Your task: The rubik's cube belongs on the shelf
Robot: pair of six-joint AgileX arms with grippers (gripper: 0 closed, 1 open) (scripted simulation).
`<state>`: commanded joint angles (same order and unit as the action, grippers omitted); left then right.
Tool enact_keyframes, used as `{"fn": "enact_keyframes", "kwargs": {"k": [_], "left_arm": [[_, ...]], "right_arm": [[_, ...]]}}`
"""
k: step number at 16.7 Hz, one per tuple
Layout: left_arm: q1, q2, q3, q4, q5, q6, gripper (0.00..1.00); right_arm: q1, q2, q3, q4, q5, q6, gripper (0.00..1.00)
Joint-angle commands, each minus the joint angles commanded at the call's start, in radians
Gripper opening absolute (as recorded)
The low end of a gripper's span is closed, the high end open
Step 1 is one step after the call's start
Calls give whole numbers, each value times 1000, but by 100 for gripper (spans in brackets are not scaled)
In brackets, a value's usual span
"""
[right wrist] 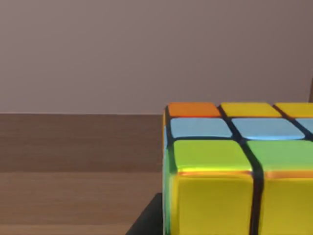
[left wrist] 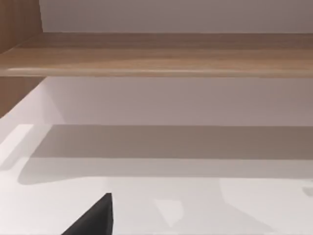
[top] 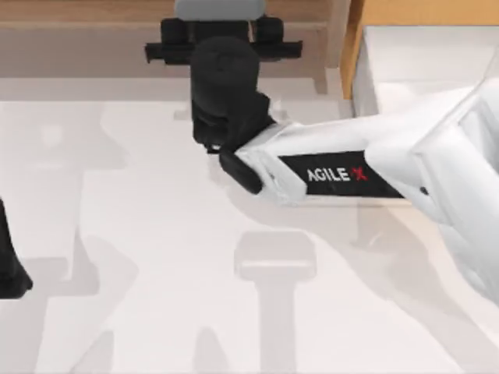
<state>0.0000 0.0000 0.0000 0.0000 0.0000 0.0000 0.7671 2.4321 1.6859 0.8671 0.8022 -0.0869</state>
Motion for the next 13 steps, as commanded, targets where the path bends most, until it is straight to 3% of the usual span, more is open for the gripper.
{"fn": "enact_keyframes", "kwargs": {"k": [7, 13], "left_arm": [[0, 0, 0, 0, 0, 0, 100], [0, 0, 0, 0, 0, 0, 100]], "right_arm": [[-63, 133, 315, -147, -63, 8, 0], [-88, 172, 365, -191, -88, 11, 0]]}}
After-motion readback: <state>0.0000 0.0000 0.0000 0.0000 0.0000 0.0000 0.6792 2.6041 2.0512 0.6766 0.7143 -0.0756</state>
